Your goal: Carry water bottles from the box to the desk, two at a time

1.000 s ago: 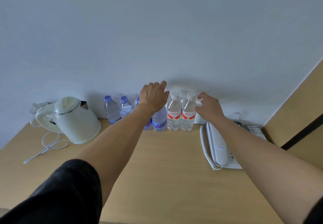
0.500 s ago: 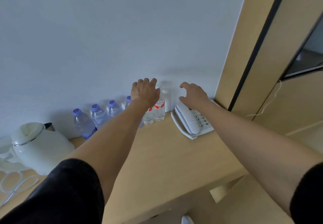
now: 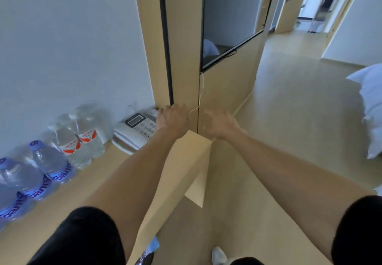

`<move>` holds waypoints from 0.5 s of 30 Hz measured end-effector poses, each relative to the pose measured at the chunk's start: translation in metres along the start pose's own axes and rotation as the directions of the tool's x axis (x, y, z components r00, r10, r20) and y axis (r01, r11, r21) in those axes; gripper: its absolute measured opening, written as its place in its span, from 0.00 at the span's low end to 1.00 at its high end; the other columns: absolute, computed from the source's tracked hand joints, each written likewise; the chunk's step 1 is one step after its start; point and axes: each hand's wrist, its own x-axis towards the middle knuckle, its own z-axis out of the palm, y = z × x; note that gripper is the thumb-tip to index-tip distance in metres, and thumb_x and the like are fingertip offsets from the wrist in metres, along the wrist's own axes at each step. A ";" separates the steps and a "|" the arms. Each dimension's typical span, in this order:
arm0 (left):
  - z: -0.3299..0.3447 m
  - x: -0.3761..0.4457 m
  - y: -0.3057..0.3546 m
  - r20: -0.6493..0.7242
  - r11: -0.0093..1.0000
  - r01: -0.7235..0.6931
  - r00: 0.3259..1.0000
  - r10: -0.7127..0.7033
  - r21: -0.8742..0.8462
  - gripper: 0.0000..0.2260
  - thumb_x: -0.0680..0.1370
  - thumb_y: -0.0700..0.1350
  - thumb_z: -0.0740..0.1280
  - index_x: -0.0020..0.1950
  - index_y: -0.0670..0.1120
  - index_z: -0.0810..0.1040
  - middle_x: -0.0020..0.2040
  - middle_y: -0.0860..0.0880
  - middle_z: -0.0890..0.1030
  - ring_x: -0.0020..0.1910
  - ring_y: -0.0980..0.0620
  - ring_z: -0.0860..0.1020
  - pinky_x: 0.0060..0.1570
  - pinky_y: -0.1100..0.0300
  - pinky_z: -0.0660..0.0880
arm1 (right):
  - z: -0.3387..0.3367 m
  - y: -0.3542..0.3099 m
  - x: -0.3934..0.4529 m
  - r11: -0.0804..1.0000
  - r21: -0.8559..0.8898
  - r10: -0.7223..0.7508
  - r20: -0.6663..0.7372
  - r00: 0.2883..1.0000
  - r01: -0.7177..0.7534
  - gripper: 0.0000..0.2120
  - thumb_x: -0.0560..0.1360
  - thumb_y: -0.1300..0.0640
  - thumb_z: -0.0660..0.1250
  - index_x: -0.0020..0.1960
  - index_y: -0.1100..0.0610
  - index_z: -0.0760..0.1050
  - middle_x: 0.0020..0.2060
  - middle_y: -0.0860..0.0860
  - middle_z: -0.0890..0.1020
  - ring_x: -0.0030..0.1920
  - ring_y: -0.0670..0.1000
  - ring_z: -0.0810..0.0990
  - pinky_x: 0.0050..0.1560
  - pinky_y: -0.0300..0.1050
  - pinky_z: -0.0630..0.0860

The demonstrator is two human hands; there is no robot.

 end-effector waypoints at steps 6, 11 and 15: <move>0.015 0.033 0.135 0.187 0.964 -0.264 0.948 0.257 0.014 0.26 0.84 0.59 0.52 0.82 0.53 0.55 0.82 0.49 0.56 0.80 0.45 0.55 0.77 0.44 0.53 | -0.024 0.121 -0.041 0.973 -0.090 0.203 -0.086 0.975 -0.211 0.31 0.79 0.40 0.61 0.79 0.47 0.60 0.77 0.52 0.64 0.78 0.56 0.60 0.75 0.54 0.60; 0.033 0.057 0.265 0.277 0.918 -0.394 0.879 0.389 -0.038 0.28 0.84 0.60 0.50 0.83 0.53 0.50 0.83 0.50 0.50 0.82 0.46 0.48 0.78 0.43 0.45 | -0.052 0.235 -0.077 0.904 -0.109 0.408 -0.061 0.911 -0.413 0.34 0.80 0.35 0.55 0.82 0.44 0.49 0.82 0.51 0.52 0.81 0.56 0.48 0.79 0.59 0.49; 0.047 0.073 0.376 0.279 0.895 -0.440 0.853 0.441 -0.071 0.27 0.84 0.59 0.52 0.82 0.53 0.54 0.83 0.49 0.53 0.81 0.46 0.50 0.78 0.42 0.44 | -0.081 0.331 -0.110 0.846 -0.106 0.520 -0.047 0.853 -0.522 0.34 0.81 0.35 0.54 0.82 0.44 0.47 0.82 0.52 0.51 0.81 0.57 0.47 0.79 0.60 0.48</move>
